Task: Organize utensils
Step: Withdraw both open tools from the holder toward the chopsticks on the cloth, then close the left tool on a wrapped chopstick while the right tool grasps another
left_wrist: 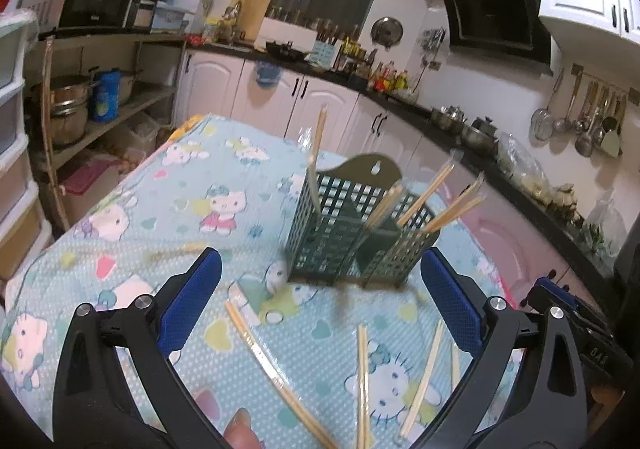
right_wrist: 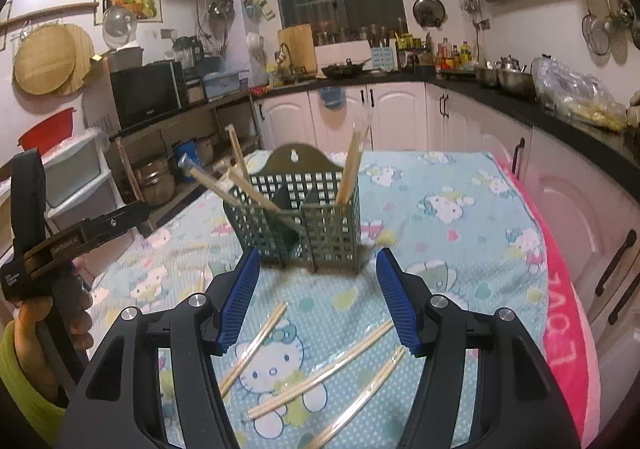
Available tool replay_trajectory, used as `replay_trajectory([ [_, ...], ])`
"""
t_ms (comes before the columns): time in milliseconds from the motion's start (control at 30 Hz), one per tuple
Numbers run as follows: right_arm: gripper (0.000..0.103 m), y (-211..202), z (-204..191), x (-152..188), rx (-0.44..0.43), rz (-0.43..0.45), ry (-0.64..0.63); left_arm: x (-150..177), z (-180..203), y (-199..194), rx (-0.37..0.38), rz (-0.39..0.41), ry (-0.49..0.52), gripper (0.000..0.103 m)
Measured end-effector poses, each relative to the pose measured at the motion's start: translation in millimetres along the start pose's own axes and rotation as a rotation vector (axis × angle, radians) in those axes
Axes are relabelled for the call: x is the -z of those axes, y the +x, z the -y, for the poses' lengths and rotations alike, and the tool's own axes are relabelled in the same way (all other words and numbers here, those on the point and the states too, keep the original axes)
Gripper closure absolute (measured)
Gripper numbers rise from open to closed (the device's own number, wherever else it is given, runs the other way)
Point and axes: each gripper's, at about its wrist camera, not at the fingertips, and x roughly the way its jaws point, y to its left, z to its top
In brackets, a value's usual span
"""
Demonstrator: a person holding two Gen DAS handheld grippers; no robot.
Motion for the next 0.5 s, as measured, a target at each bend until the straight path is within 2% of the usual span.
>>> replay_trajectory([
  [500, 0.045, 20, -2, 29, -0.030, -0.106, 0.013, 35, -19, 17, -0.031, -0.121, -0.024, 0.012],
])
